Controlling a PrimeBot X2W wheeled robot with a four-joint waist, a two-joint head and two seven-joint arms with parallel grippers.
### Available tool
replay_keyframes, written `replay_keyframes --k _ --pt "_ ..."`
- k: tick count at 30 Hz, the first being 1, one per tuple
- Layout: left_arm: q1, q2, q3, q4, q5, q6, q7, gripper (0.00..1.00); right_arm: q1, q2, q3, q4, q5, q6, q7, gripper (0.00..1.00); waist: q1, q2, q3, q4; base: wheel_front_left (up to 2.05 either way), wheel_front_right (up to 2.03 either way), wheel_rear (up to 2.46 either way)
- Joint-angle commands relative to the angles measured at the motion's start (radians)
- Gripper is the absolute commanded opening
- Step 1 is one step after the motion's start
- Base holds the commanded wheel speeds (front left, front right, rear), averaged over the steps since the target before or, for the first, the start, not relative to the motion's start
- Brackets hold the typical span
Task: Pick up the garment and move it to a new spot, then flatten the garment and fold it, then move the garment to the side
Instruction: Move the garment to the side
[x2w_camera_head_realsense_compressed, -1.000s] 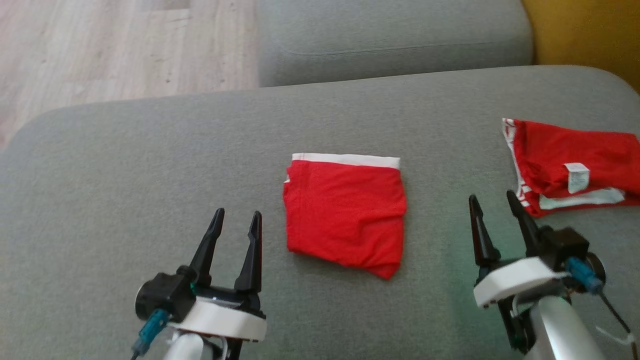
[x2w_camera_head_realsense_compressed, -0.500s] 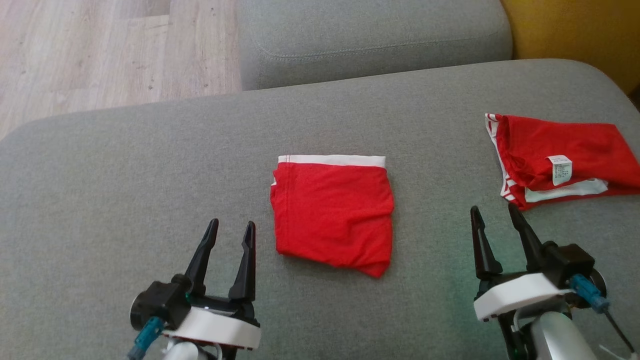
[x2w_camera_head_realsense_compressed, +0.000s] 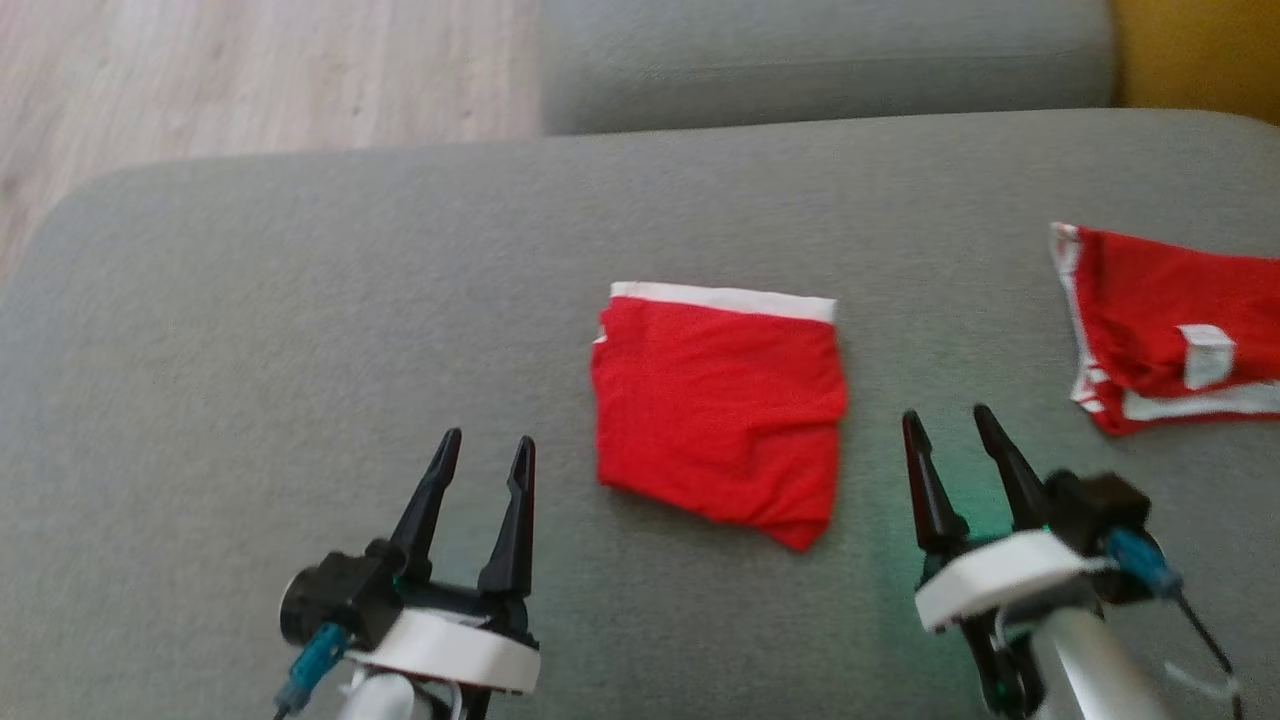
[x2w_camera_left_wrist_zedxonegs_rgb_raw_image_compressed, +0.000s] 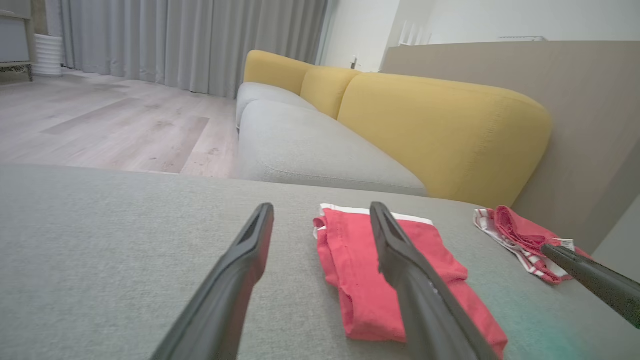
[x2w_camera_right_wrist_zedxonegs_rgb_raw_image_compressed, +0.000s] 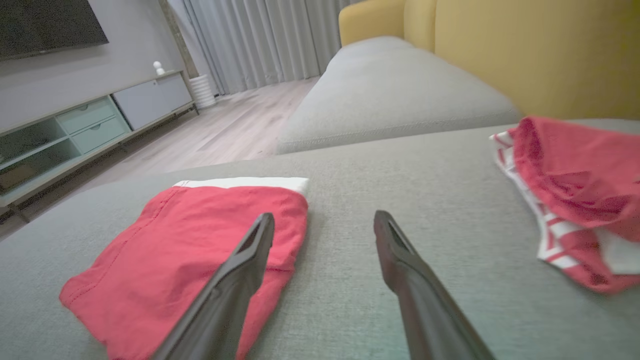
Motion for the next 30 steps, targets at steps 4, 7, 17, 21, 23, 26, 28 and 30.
replay_keyframes --k 4,7,17,21,23,26,28,30 --pt "-0.069 0.001 0.011 -0.022 0.009 -0.002 -0.01 1.0 -0.121 0.0 0.05 0.05 0.057 -0.001 0.036 1.0 -0.0001 0.0 0.054 0.078 0.0 0.0 0.0" --pt "-0.078 0.001 0.0 -0.016 0.006 -0.001 -0.01 1.0 -0.162 0.0 0.054 0.124 0.122 -0.001 0.067 1.0 -0.0001 0.0 0.069 0.114 0.0 0.0 0.0" --pt "-0.085 0.001 0.001 -0.005 0.004 0.003 -0.01 1.0 -0.246 0.0 0.112 0.321 0.252 -0.001 0.133 1.0 -0.0001 0.0 0.083 0.176 0.0 0.0 0.0" --pt "-0.088 0.001 -0.003 -0.007 0.001 0.007 -0.01 1.0 -0.267 0.0 0.159 0.37 0.273 -0.001 0.148 1.0 -0.0001 0.0 0.089 0.184 0.0 0.0 0.0" --pt "-0.089 0.001 -0.007 -0.008 0.0 0.008 -0.01 1.0 -0.279 0.0 0.174 0.391 0.275 -0.001 0.148 0.76 -0.0001 0.0 0.091 0.184 0.0 0.0 0.0" --pt "-0.089 0.001 -0.006 -0.009 0.005 0.011 -0.01 1.0 -0.302 0.0 0.196 0.416 0.264 -0.001 0.132 0.0 -0.0001 0.0 0.091 0.176 0.0 0.0 0.0" --pt "-0.088 0.001 -0.001 -0.008 0.009 0.011 -0.01 1.0 -0.318 0.0 0.205 0.428 0.247 -0.001 0.111 0.0 -0.0001 0.0 0.088 0.168 0.0 0.0 0.0" --pt "-0.088 0.001 0.004 -0.007 0.013 0.01 -0.01 1.0 -0.337 0.0 0.212 0.443 0.205 -0.001 0.081 0.0 -0.0001 0.0 0.082 0.157 0.0 0.0 0.0"
